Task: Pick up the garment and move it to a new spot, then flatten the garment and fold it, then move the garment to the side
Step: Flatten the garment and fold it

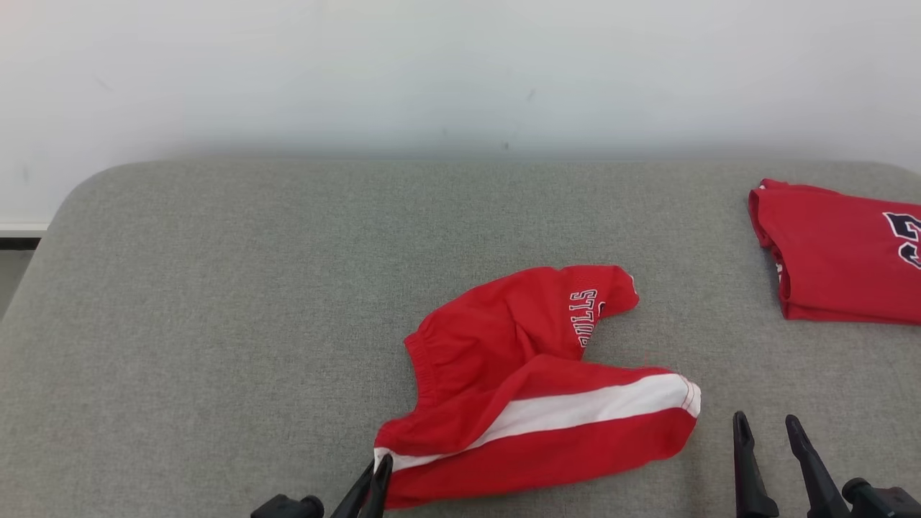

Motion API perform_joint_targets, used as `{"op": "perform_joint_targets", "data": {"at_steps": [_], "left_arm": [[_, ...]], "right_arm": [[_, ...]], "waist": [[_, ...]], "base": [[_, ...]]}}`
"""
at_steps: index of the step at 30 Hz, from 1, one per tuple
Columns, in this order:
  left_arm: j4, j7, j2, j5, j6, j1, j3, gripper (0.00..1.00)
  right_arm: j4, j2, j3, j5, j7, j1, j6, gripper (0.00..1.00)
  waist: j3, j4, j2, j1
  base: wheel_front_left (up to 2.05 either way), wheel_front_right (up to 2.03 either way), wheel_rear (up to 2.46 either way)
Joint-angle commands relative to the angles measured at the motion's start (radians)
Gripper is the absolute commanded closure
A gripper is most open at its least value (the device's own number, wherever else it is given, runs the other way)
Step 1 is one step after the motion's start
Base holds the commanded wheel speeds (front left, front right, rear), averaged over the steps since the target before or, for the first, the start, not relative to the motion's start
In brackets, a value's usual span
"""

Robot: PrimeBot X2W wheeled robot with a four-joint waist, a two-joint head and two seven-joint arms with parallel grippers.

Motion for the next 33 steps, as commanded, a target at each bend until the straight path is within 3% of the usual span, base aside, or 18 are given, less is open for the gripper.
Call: {"op": "perform_joint_targets", "data": {"at_steps": [1,2,3,19,26,33], "left_arm": [[0.013,-0.003,-0.008,0.018,-0.009,0.025,0.015,0.85],[0.01,-0.003,-0.018,0.034,-0.013,0.032,0.035,0.19],[0.007,-0.003,-0.028,0.049,-0.021,0.039,0.055,0.0],[-0.141,-0.003,-0.127,0.32,-0.076,0.16,0.538,0.0],[-0.159,-0.003,-0.143,0.397,-0.085,0.215,0.636,0.0],[-0.137,-0.003,-0.166,0.435,-0.098,0.252,0.668,0.0]], "right_arm": [[0.001,-0.008,0.0,0.006,0.0,0.008,-0.003,0.0],[0.001,-0.009,0.0,0.007,0.0,0.009,-0.003,0.0],[0.001,-0.009,-0.001,0.008,0.0,0.01,-0.003,0.0],[-0.019,-0.019,-0.004,0.006,0.0,0.014,-0.003,0.0],[-0.023,-0.04,0.0,0.012,0.0,0.023,-0.003,0.0],[-0.034,-0.034,-0.004,0.004,0.0,0.05,-0.003,0.0]], "waist": [[-0.007,0.002,0.0,0.0002],[-0.009,0.002,0.0,0.0002],[-0.011,0.003,0.0,0.0002],[-0.053,-0.014,0.0,0.0002],[-0.068,-0.023,0.0,0.0002],[-0.079,-0.023,0.0,0.0002]], "base": [[0.0,0.0,0.0],[0.0,0.0,0.0],[0.0,0.0,0.0],[0.0,0.0,0.0],[0.0,0.0,0.0],[0.0,0.0,0.0]]}}
